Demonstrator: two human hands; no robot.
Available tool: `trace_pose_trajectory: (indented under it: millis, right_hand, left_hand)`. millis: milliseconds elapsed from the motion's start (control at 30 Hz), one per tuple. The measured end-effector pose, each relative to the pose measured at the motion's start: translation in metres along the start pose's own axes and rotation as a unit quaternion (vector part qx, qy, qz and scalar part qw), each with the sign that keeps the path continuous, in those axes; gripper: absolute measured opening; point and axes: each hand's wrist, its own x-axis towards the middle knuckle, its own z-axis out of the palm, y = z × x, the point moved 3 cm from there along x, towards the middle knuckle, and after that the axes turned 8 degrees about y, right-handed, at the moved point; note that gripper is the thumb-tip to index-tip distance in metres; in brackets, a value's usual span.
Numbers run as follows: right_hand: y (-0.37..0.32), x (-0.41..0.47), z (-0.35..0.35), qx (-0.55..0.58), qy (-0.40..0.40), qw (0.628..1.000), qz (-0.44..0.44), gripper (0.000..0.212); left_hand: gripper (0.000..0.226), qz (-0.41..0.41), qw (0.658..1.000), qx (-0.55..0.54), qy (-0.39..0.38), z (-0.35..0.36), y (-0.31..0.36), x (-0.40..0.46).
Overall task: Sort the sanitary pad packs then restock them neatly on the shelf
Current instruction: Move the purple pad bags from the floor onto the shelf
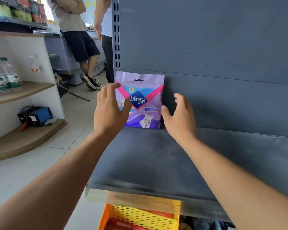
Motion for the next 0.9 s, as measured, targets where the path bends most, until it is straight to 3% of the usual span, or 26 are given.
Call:
trace_pose_trajectory:
  millis: [100,200,400,667,800,900]
  right_hand:
    - [0.005,-0.009,-0.050,-0.016,0.017,0.998,-0.055,0.046]
    - [0.018,-0.021,-0.109,-0.072,0.026,0.991,-0.107,0.041]
    - [0.085,-0.054,-0.233,-0.196,0.028,0.977,-0.079,0.040]
    - [0.213,-0.158,-0.429,-0.299,0.103,0.945,0.080,0.040]
    - [0.287,-0.241,-0.498,-0.318,0.117,0.915,0.221,0.041]
    - [0.340,-0.319,-0.525,-0.285,0.128,0.886,0.344,0.039]
  left_hand:
    - [0.029,0.046,0.997,-0.042,-0.044,0.002,0.053,-0.012]
    - [0.027,0.084,0.987,-0.062,-0.119,0.020,0.111,-0.032]
    - [0.036,0.152,0.957,-0.065,-0.240,0.071,0.218,-0.105]
    - [0.034,0.217,0.865,-0.230,-0.390,0.135,0.382,-0.277]
    - [0.024,0.208,0.797,-0.263,-0.502,0.173,0.436,-0.392]
    - [0.021,0.172,0.742,-0.229,-0.606,0.200,0.448,-0.487]
